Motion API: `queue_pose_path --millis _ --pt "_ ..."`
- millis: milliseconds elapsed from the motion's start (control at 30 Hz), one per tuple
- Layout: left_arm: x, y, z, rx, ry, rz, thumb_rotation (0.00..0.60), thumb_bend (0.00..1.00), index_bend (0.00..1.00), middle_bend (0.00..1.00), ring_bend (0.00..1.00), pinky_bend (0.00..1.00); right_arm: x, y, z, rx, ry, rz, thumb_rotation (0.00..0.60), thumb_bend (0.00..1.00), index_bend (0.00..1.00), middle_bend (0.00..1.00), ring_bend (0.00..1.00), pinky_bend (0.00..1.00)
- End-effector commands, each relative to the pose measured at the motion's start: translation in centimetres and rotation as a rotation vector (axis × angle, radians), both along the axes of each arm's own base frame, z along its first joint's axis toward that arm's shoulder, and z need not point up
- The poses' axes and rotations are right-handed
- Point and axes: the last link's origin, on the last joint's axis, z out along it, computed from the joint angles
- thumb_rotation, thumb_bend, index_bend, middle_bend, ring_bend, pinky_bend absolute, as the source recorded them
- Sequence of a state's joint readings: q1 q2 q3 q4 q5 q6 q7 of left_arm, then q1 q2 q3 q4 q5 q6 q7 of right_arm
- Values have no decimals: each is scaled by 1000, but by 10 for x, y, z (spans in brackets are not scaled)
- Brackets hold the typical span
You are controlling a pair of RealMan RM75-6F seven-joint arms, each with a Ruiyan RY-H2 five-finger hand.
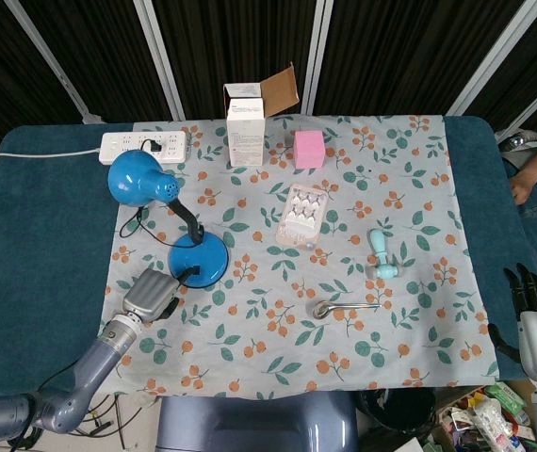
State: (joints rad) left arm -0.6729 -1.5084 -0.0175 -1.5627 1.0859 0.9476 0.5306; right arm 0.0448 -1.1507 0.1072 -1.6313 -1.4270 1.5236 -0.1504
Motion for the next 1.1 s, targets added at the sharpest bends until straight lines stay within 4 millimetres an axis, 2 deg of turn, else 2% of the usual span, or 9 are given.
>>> queue_pose_path --millis 33,1100 --pt "0 0 0 -1 1 0 600 511 165 655 699 661 0 0 0 0 0 0 600 225 0 0 54 98" --pt "1 1 1 1 11 -2 600 510 165 655 699 657 0 0 0 -1 8 -2 600 224 0 0 54 98"
